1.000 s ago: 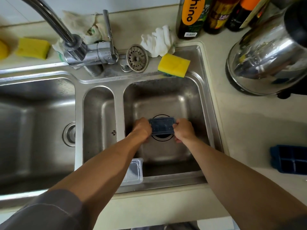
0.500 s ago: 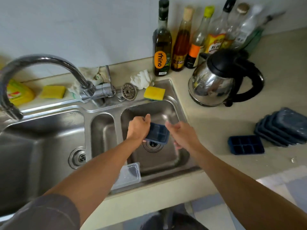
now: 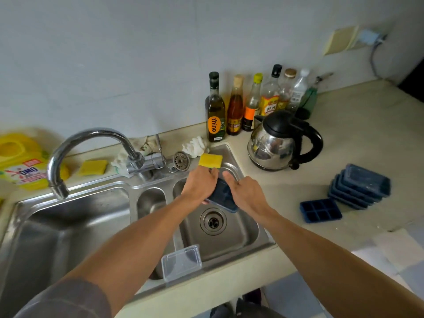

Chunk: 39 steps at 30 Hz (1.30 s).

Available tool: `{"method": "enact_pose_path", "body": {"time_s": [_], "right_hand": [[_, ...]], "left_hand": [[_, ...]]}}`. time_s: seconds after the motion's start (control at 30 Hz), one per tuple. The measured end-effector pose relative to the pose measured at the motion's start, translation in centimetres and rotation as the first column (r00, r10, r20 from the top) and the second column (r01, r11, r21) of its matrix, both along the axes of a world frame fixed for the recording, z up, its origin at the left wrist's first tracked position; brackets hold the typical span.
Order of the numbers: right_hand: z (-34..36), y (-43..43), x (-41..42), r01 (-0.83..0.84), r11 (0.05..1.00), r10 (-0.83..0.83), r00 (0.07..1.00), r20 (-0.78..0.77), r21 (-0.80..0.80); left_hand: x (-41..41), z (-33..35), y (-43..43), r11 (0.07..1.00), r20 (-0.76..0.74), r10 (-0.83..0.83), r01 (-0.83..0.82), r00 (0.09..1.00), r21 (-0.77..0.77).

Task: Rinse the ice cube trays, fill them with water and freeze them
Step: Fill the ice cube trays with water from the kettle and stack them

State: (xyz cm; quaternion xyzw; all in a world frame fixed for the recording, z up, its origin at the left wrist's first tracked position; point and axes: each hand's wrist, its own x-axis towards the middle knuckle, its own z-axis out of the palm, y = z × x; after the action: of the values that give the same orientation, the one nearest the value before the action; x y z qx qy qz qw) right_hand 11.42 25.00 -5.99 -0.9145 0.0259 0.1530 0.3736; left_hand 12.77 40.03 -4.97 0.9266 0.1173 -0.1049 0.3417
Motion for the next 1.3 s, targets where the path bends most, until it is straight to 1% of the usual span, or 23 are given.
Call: {"method": "enact_pose_path", "body": {"time_s": [0.07, 0.13, 0.2, 0.23, 0.3, 0.43, 0.5, 0.53, 0.6, 0.67, 0.7, 0.77, 0.83, 0.9, 0.97, 1.03, 1.07, 1.1, 1.13, 1.17, 1.2, 1.23, 1.3], "right_hand": [[0.2, 0.2, -0.3, -0.014, 1.000, 0.014, 1.000, 0.008, -0.005], [0.6, 0.1, -0.4, -0.020, 0.997, 0.025, 0.998, -0.065, 0.081], [0.8, -0.4, -0.5, -0.124, 0.979, 0.150, 0.977, -0.155, 0.163], [0.9, -0.8, -0.6, -0.208, 0.964, 0.236, 0.957, -0.170, 0.166], [1.1, -1.3, -0.4, -0.326, 0.934, 0.347, 0.923, -0.164, 0.143], [1.8, -1.8, 0.7, -0.373, 0.917, 0.381, 0.924, -0.035, 0.143], [1.9, -2.3, 1.0, -0.389, 0.910, 0.392, 0.920, 0.010, 0.143], [1.7, -2.6, 1.2, -0.394, 0.909, 0.394, 0.919, 0.026, 0.134], [1.4, -3.5, 1.3, -0.391, 0.913, 0.385, 0.920, 0.071, 0.119], [1.4, -4.7, 1.4, -0.387, 0.914, 0.379, 0.922, 0.082, 0.125], [1.4, -5.6, 1.5, -0.385, 0.913, 0.379, 0.923, 0.072, 0.135], [1.7, -8.2, 1.7, -0.368, 0.911, 0.367, 0.929, 0.040, 0.186], [2.3, -11.8, 2.1, -0.315, 0.907, 0.326, 0.945, 0.006, 0.281], [3.1, -16.2, 2.3, -0.241, 0.893, 0.270, 0.963, -0.024, 0.380], [3.8, -20.8, 2.7, -0.143, 0.877, 0.190, 0.980, -0.057, 0.459], [4.3, -25.3, 3.2, -0.031, 0.852, 0.098, 0.990, -0.100, 0.523], [4.5, -27.4, 3.6, 0.017, 0.842, 0.056, 0.991, -0.119, 0.539], [4.6, -29.9, 4.1, 0.059, 0.839, 0.015, 0.991, -0.132, 0.541], [4.7, -31.5, 4.6, 0.100, 0.839, -0.028, 0.990, -0.141, 0.534], [4.7, -33.2, 5.0, 0.145, 0.841, -0.078, 0.986, -0.149, 0.522], [4.7, -35.1, 5.5, 0.188, 0.841, -0.126, 0.980, -0.155, 0.508], [4.7, -36.7, 5.9, 0.221, 0.840, -0.163, 0.974, -0.159, 0.495], [4.4, -39.5, 6.7, 0.276, 0.832, -0.218, 0.961, -0.173, 0.482]], "left_hand": [[-0.1, 0.3, 0.0, 0.998, 0.020, -0.053, 0.052, 0.998, 0.047], [0.2, 0.8, 0.1, 0.967, 0.035, -0.164, 0.154, 0.986, 0.202], [0.7, 1.3, 0.4, 0.930, 0.078, -0.255, 0.223, 0.964, 0.292], [0.6, 1.9, 0.6, 0.924, 0.097, -0.275, 0.235, 0.957, 0.300], [1.1, 2.8, 1.0, 0.863, 0.153, -0.376, 0.285, 0.914, 0.418], [1.7, 4.8, 0.1, 0.646, 0.247, -0.643, 0.339, 0.725, 0.684], [1.9, 5.8, -0.4, 0.536, 0.251, -0.736, 0.315, 0.628, 0.783], [1.9, 6.1, -0.8, 0.492, 0.271, -0.764, 0.259, 0.585, 0.831], [1.6, 6.4, -1.7, 0.455, 0.294, -0.781, 0.180, 0.550, 0.872], [2.2, 6.1, -3.1, 0.434, 0.264, -0.807, 0.226, 0.528, 0.872], [2.5, 6.1, -4.2, 0.456, 0.247, -0.793, 0.274, 0.557, 0.847], [2.9, 5.8, -6.6, 0.567, 0.226, -0.698, 0.333, 0.679, 0.753], [3.5, 6.2, -9.5, 0.704, 0.267, -0.576, 0.302, 0.772, 0.643], [4.2, 6.3, -12.6, 0.839, 0.281, -0.427, 0.262, 0.859, 0.477], [4.9, 6.0, -16.5, 0.931, 0.253, -0.289, 0.210, 0.923, 0.298], [5.6, 5.4, -20.7, 0.973, 0.203, -0.179, 0.142, 0.963, 0.182], [5.8, 5.1, -22.8, 0.991, 0.178, -0.117, 0.103, 0.977, 0.086], [6.0, 4.8, -25.2, 0.997, 0.138, -0.043, 0.051, 0.989, -0.059], [6.0, 4.6, -26.8, 0.975, 0.071, 0.034, -0.018, 0.997, -0.220], [6.0, 4.4, -28.3, 0.928, -0.006, 0.092, -0.088, 0.996, -0.362], [6.0, 4.1, -30.0, 0.883, -0.059, 0.118, -0.132, 0.991, -0.450], [5.9, 3.6, -31.5, 0.864, -0.078, 0.120, -0.143, 0.990, -0.483], [5.7, 2.6, -34.1, 0.872, -0.063, 0.107, -0.124, 0.992, -0.474]]}}
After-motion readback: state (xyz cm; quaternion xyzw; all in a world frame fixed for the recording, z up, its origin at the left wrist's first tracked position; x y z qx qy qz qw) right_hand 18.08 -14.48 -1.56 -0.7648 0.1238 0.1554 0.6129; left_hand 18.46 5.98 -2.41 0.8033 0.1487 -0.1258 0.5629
